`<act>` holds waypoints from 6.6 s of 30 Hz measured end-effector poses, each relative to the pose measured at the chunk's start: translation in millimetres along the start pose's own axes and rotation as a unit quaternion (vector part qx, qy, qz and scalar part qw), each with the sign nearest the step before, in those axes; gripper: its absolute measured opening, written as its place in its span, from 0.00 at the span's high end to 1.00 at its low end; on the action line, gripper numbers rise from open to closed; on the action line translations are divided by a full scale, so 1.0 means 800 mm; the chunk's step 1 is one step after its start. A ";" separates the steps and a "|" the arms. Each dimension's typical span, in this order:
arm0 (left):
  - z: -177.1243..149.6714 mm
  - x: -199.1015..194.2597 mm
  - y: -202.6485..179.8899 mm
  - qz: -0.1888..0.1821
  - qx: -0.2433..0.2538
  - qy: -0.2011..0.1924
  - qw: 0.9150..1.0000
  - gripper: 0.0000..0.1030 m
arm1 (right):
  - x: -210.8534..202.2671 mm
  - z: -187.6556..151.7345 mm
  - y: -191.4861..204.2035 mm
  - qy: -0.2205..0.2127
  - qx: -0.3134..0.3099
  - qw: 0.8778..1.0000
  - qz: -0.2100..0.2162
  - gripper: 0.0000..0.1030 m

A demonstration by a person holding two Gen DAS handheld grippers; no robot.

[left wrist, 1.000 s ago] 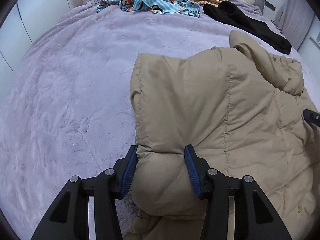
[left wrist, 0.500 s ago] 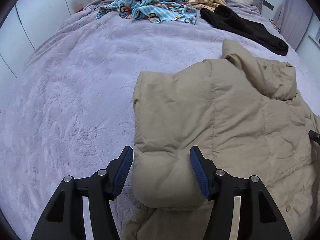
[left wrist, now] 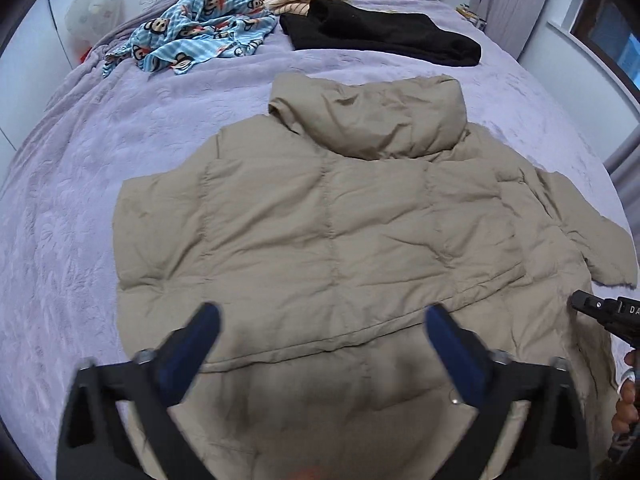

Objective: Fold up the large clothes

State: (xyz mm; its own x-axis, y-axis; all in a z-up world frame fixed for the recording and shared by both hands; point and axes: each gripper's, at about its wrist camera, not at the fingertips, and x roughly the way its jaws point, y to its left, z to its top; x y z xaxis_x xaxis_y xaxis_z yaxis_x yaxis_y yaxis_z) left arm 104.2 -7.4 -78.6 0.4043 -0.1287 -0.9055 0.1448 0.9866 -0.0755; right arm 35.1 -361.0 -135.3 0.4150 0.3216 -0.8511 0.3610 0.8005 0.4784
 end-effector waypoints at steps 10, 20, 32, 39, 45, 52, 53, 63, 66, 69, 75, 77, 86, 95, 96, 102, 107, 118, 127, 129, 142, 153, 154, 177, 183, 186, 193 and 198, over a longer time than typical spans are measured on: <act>0.000 0.008 -0.091 -0.012 0.035 0.024 0.999 0.00 | -0.061 0.010 -0.108 -0.065 0.100 0.992 -0.031 0.30; 0.004 0.026 -0.147 -0.018 0.059 0.049 0.997 0.00 | -0.105 0.025 -0.241 -0.149 0.239 0.959 -0.009 0.18; 0.004 0.021 -0.218 -0.038 0.095 0.040 0.994 0.00 | -0.120 0.078 -0.359 -0.212 0.368 0.900 0.102 0.18; 0.008 0.019 -0.219 -0.037 0.083 0.037 0.995 0.00 | -0.119 0.096 -0.387 -0.254 0.420 0.856 0.161 0.18; 0.018 0.017 -0.197 -0.019 0.064 0.022 0.998 0.00 | -0.108 0.118 -0.378 -0.214 0.420 0.862 0.185 0.49; 0.033 0.013 -0.151 0.005 0.029 0.010 1.000 0.00 | -0.119 0.133 -0.335 -0.210 0.365 0.889 0.179 0.95; 0.033 0.013 -0.143 0.007 0.024 0.009 1.000 0.00 | -0.125 0.138 -0.322 -0.210 0.344 0.898 0.176 0.95; 0.031 0.004 -0.061 0.031 -0.027 -0.002 0.999 0.00 | -0.144 0.189 -0.036 -0.186 0.016 0.969 0.160 0.95; 0.029 0.000 -0.034 0.041 -0.042 -0.008 0.998 0.00 | -0.127 0.171 0.057 -0.164 -0.084 0.969 0.166 0.95; 0.024 0.000 -0.005 0.048 -0.062 -0.006 0.997 0.00 | -0.084 0.137 0.142 -0.102 -0.162 0.968 0.162 0.95; 0.009 0.010 0.035 0.053 -0.084 0.001 0.995 0.00 | 0.029 0.051 0.192 0.000 -0.198 0.972 0.128 0.95; 0.005 0.015 0.041 0.050 -0.086 0.004 0.995 0.00 | 0.060 0.036 0.178 0.024 -0.175 0.978 0.114 0.95; 0.008 0.038 0.033 0.008 -0.085 0.020 0.996 0.00 | 0.076 0.032 0.159 0.074 -0.130 0.983 0.101 0.40; 0.024 0.045 0.025 -0.030 -0.082 0.013 0.996 0.00 | 0.000 0.048 0.113 0.014 -0.041 0.994 0.104 0.28; 0.026 0.046 0.027 -0.037 -0.082 0.015 0.996 0.00 | -0.003 0.054 0.098 0.002 -0.013 0.994 0.104 0.28; 0.027 0.059 0.047 -0.094 -0.115 0.032 0.988 0.00 | 0.013 0.087 0.061 -0.012 0.116 0.981 0.158 0.52; 0.023 0.058 0.076 -0.154 -0.156 0.029 0.975 0.00 | 0.022 0.090 0.141 -0.012 0.002 0.987 0.159 0.86; 0.023 0.058 0.147 -0.315 -0.268 0.013 0.910 0.00 | 0.067 -0.036 0.301 0.049 -0.334 0.937 0.090 0.86; 0.035 0.087 0.112 -0.382 -0.258 0.043 0.886 0.00 | 0.074 -0.059 0.293 0.080 -0.363 0.926 0.065 0.23; 0.039 0.091 0.101 -0.362 -0.246 0.050 0.898 0.00 | 0.055 -0.056 0.280 0.068 -0.360 0.928 0.067 0.23; 0.060 0.103 0.025 -0.330 -0.148 0.100 0.927 0.91 | 0.017 -0.026 0.116 0.092 -0.247 0.964 0.027 0.65; 0.108 0.012 0.105 -0.339 -0.184 -0.026 0.922 0.91 | 0.010 0.023 0.082 -0.001 -0.251 0.966 -0.059 0.66; 0.106 0.011 0.112 -0.336 -0.190 -0.024 0.922 0.91 | 0.010 0.032 0.076 -0.011 -0.245 0.967 -0.073 0.66; 0.020 0.107 0.079 -0.232 -0.147 0.075 0.959 0.91 | -0.071 0.023 0.060 -0.005 -0.280 0.959 -0.033 0.77; 0.026 0.109 0.074 -0.226 -0.143 0.076 0.960 0.91 | -0.050 0.115 0.062 -0.052 -0.195 0.979 -0.006 0.77; 0.028 0.113 0.072 -0.227 -0.142 0.077 0.960 0.91 | 0.000 0.148 0.049 -0.040 -0.165 0.985 -0.028 0.77; 0.032 0.093 0.078 -0.201 -0.121 0.064 0.970 0.90 | 0.054 0.152 0.020 -0.029 -0.141 0.988 -0.061 0.85; 0.034 0.047 0.106 -0.131 -0.114 0.033 0.984 0.90 | 0.047 0.155 0.026 -0.031 -0.154 0.984 -0.078 0.85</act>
State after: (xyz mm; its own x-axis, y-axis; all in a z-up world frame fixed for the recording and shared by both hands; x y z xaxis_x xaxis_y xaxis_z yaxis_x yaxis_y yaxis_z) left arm 156.1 68.7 -107.9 0.3188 -0.3821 -0.8674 0.0272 0.9184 -0.3946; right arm 162.0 -394.9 -130.0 0.4277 0.1584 -0.8900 0.1574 0.9564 0.2458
